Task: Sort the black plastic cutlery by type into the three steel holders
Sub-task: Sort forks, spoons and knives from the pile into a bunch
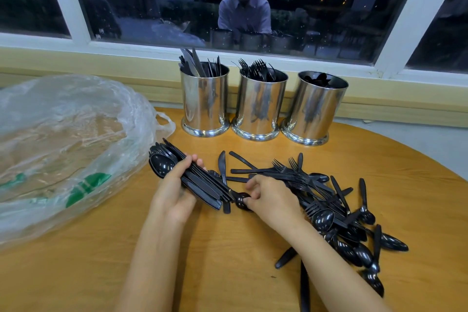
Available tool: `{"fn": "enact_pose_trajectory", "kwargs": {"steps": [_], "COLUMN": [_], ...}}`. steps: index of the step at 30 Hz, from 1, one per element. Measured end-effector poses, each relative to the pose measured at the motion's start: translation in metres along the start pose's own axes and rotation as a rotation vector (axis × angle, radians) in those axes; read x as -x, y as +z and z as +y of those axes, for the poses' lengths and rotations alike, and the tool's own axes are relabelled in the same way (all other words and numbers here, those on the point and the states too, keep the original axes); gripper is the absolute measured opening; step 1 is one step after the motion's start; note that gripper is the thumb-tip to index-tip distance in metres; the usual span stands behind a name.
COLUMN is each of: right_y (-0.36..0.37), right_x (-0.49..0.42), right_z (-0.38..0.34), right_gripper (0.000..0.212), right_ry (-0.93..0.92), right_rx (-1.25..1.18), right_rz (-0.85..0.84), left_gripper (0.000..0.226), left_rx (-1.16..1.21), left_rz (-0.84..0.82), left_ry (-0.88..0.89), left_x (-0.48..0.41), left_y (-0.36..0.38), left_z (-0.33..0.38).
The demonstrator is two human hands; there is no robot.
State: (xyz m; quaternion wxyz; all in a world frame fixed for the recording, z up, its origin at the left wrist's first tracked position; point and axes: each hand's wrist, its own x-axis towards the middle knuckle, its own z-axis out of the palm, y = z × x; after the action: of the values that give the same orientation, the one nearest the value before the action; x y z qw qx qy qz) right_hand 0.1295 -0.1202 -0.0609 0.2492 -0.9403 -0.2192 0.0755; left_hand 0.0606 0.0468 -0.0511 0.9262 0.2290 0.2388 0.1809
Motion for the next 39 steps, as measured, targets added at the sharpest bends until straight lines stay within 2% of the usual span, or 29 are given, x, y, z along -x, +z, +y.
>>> {"fn": "enact_pose_trajectory", "kwargs": {"steps": [3, 8, 11, 12, 15, 17, 19, 22, 24, 28, 31, 33, 35, 37, 39], "right_y": [-0.011, -0.038, -0.056, -0.060, -0.068, -0.076, -0.087, -0.098, -0.101, -0.095, -0.078, -0.065, -0.053, -0.047, -0.048], "right_x": [0.000, -0.011, -0.016, -0.017, -0.023, -0.026, -0.028, -0.033, -0.039, -0.054, -0.065, -0.070, -0.073, -0.072, -0.070], "right_z": [0.009, 0.020, 0.015, 0.013, 0.009, 0.008, 0.006, -0.003, -0.012, -0.035, -0.052, -0.060, -0.065, -0.067, -0.065], "right_gripper": [0.010, 0.022, 0.022, 0.021, 0.024, 0.026, 0.022, 0.012, 0.009, 0.005, 0.007, 0.009, 0.009, 0.006, 0.010], "right_ry": [0.016, -0.093, -0.165, -0.190, -0.273, -0.316, -0.356, -0.392, -0.419, -0.482, -0.513, -0.526, -0.532, -0.536, -0.523], "right_rx": [-0.038, -0.394, -0.572, -0.609, -0.587, -0.501, -0.437, -0.388, -0.337, -0.286, -0.298, -0.293, -0.303, -0.317, -0.367], "right_rz": [0.115, 0.297, 0.370, 0.392, 0.409, 0.380, 0.249, -0.015, -0.100, -0.170, -0.148, -0.141, -0.162, -0.183, -0.121], "left_gripper": [0.005, 0.011, 0.008, 0.006, 0.017, 0.017, 0.017, 0.033, 0.047, 0.063, 0.072, 0.081, 0.067, 0.037, 0.020], "left_rx": [-0.021, -0.059, -0.101, -0.121, -0.160, -0.165, -0.164, -0.172, -0.198, -0.225, -0.244, -0.280, -0.334, -0.374, -0.311], "left_rz": [-0.011, -0.020, -0.061, -0.071, -0.094, -0.080, -0.036, -0.014, -0.019, -0.073, -0.163, -0.157, -0.165, -0.202, -0.219], "left_ry": [-0.007, -0.025, -0.084, -0.103, -0.135, -0.149, -0.157, -0.185, -0.203, -0.228, -0.260, -0.262, -0.263, -0.270, -0.276], "left_x": [0.000, 0.003, 0.004, 0.004, 0.004, 0.005, 0.005, 0.005, 0.004, 0.004, 0.008, 0.009, 0.010, 0.012, 0.011], "left_y": [0.001, 0.005, 0.006, 0.005, 0.004, 0.006, 0.008, 0.009, 0.010, 0.011, 0.013, 0.014, 0.014, 0.014, 0.014], "left_z": [-0.001, -0.005, -0.009, -0.010, -0.013, -0.015, -0.018, -0.022, -0.024, -0.028, -0.031, -0.032, -0.031, -0.029, -0.027]}}
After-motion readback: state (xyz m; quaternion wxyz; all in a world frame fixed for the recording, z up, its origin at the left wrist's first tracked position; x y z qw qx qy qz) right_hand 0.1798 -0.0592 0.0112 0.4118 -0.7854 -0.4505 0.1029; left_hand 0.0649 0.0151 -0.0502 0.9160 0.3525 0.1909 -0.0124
